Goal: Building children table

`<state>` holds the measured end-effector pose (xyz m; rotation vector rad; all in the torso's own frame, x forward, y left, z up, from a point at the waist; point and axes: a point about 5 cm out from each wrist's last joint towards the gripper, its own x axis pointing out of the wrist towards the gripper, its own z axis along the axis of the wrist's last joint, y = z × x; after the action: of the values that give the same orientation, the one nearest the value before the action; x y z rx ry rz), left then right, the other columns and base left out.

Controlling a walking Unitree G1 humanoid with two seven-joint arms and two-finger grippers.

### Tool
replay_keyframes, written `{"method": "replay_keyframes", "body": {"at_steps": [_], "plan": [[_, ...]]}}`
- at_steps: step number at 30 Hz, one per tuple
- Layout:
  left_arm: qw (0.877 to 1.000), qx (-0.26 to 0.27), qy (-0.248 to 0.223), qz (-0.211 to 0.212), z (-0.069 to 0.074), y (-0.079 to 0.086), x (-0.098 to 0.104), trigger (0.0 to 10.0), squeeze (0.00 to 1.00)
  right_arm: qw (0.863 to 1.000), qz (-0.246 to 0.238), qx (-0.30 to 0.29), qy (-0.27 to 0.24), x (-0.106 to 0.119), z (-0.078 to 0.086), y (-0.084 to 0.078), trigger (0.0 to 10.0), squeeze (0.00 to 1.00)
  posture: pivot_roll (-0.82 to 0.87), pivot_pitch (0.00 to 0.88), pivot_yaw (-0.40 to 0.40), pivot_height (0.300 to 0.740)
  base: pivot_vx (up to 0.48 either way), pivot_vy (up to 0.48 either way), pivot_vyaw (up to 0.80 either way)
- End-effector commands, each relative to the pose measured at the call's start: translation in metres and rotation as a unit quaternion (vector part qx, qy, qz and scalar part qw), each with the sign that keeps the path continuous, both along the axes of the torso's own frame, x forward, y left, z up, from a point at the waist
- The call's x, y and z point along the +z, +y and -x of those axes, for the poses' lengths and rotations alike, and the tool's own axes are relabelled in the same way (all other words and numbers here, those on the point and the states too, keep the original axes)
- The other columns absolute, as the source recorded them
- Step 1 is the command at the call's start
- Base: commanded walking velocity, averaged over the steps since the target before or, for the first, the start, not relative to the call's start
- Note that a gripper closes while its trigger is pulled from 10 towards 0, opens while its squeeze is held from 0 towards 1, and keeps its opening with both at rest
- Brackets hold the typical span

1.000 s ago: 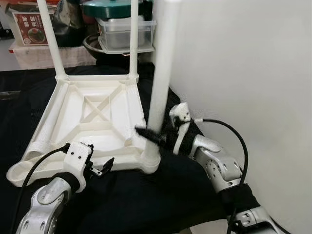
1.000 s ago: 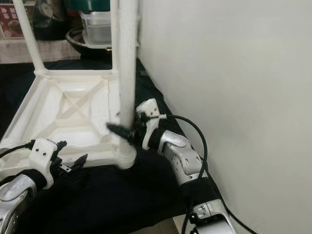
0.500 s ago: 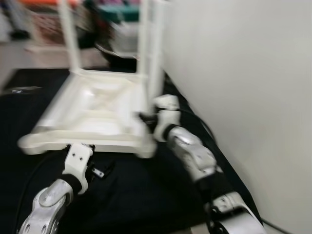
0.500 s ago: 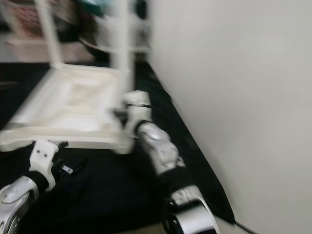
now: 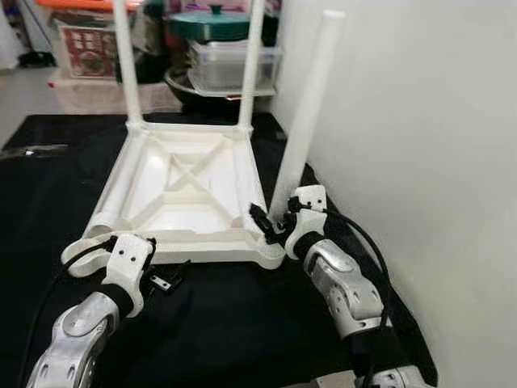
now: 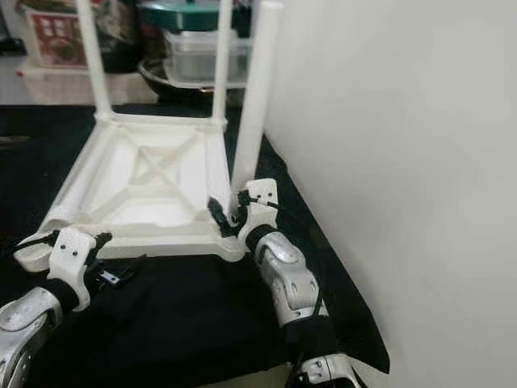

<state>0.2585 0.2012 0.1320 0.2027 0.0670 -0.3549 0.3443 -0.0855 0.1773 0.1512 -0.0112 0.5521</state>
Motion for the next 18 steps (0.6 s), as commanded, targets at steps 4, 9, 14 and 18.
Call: {"method": "replay_keyframes", "body": {"at_steps": [4,9,14,18], "plan": [[1.000,0.000,0.001,0.004,0.002,0.000,-0.002,10.0,0.00,0.970,0.001,0.219,-0.100,0.027,0.012,0.019,10.0,0.00,0.18,0.000,-0.117,0.740,0.000,0.000,0.00],[1.000,0.000,0.001,0.005,0.002,0.000,-0.001,10.0,0.00,0.955,0.001,0.278,-0.108,0.029,0.020,0.022,10.0,0.00,0.18,0.000,-0.117,0.740,0.000,0.000,0.00],[1.000,0.001,0.001,0.005,0.003,0.000,-0.001,10.0,0.00,0.892,0.067,0.436,-0.102,0.010,0.049,0.049,10.0,0.00,0.20,0.000,-0.129,0.740,0.000,0.000,0.00],[1.000,0.003,-0.001,0.007,0.005,0.000,0.000,10.0,0.00,0.914,0.087,0.386,-0.093,0.000,0.038,0.050,0.0,0.00,0.20,0.000,-0.127,0.740,0.000,0.000,0.00]]}}
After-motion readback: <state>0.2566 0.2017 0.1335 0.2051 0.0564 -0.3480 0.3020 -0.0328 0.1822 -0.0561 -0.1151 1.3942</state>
